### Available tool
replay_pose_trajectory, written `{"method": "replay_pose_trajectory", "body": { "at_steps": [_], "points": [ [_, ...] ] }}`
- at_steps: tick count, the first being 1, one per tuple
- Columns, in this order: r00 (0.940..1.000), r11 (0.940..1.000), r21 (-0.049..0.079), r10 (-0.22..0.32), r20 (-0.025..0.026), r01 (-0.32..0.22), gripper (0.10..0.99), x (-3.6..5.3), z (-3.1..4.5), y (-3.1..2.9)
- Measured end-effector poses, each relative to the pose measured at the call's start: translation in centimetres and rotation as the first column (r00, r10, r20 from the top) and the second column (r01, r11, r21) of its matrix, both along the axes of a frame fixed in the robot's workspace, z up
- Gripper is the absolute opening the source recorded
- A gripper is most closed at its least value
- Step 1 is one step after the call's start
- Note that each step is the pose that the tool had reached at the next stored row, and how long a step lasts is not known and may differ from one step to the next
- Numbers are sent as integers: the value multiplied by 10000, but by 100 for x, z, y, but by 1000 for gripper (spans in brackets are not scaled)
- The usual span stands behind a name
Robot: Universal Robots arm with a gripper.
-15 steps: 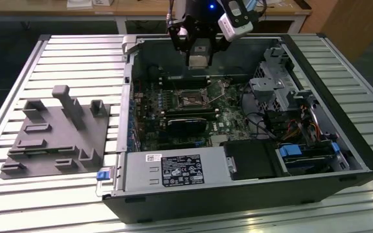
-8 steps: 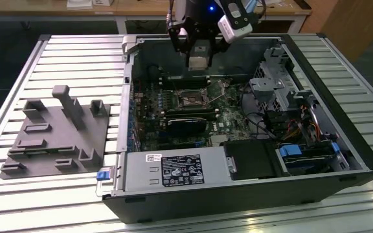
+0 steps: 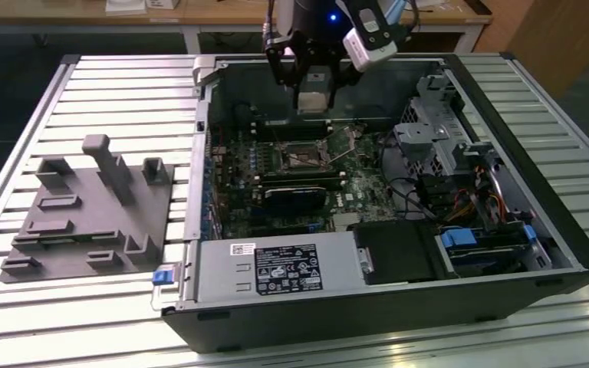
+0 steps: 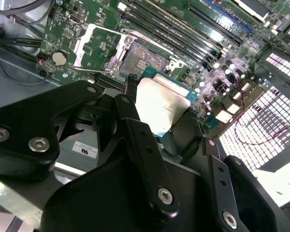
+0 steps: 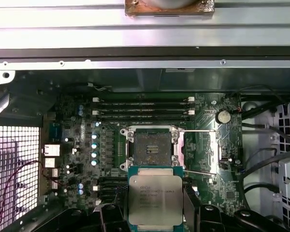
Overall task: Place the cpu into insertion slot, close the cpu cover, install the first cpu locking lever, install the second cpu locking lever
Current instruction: 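Place the cpu into insertion slot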
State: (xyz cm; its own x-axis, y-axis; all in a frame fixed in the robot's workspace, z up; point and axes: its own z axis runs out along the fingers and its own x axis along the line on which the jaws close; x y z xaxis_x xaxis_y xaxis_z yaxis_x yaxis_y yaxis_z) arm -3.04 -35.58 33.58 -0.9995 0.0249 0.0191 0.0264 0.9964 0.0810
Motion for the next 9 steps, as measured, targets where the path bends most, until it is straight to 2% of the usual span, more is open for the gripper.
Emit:
{"method": "replay_pose_trajectory", "body": {
  "at_steps": [5, 9],
  "points": [
    [10000, 10000, -26, -1, 0, 1, 537, -1, -38, 14],
    [10000, 10000, -40, 0, 1, 0, 537, -2, -81, 46]
  ]
}}
